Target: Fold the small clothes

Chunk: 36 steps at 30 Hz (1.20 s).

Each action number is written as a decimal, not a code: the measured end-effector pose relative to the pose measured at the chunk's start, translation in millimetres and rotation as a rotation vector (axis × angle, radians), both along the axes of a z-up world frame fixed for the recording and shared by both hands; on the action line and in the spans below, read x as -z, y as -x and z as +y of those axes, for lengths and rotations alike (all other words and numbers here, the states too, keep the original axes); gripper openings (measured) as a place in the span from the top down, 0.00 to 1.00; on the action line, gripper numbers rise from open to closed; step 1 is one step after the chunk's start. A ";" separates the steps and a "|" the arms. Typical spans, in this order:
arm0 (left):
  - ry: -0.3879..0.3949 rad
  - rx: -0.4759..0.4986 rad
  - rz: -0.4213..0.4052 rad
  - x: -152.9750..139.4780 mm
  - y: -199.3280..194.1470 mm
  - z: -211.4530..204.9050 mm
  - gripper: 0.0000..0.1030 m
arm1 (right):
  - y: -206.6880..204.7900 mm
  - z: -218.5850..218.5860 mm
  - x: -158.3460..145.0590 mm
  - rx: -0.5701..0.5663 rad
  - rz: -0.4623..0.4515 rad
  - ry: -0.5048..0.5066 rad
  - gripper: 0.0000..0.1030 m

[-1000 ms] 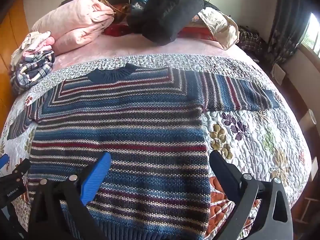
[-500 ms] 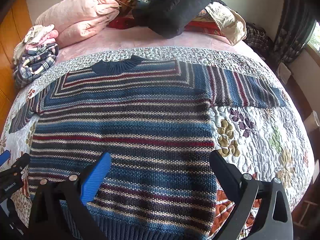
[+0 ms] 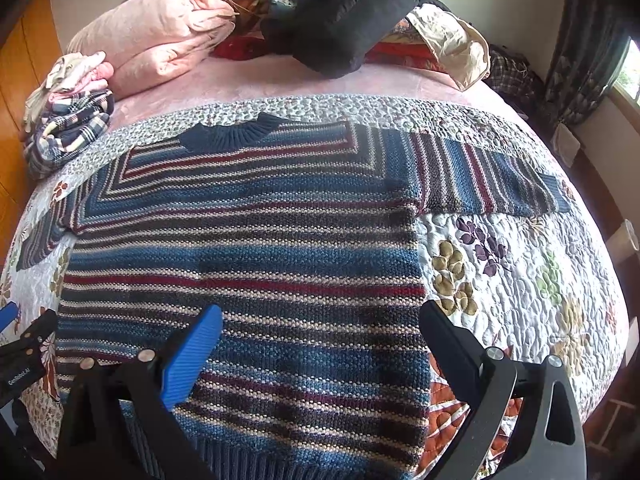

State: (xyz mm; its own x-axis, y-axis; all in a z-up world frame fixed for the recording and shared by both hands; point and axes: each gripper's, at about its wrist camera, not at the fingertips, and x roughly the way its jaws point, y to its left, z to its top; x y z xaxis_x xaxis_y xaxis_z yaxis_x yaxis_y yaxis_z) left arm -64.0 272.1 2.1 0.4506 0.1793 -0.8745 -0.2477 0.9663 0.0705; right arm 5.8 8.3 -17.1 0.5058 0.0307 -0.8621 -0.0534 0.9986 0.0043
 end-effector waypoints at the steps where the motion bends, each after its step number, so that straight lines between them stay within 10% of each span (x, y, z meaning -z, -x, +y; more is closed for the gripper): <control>1: 0.001 0.001 0.000 0.1 0.1 0.3 0.03 | 0.0 0.1 0.3 0.002 0.001 -0.001 0.04; 36: 0.017 -0.014 -0.007 -0.4 1.4 2.8 0.03 | 1.3 1.1 5.0 0.003 0.008 -0.003 0.04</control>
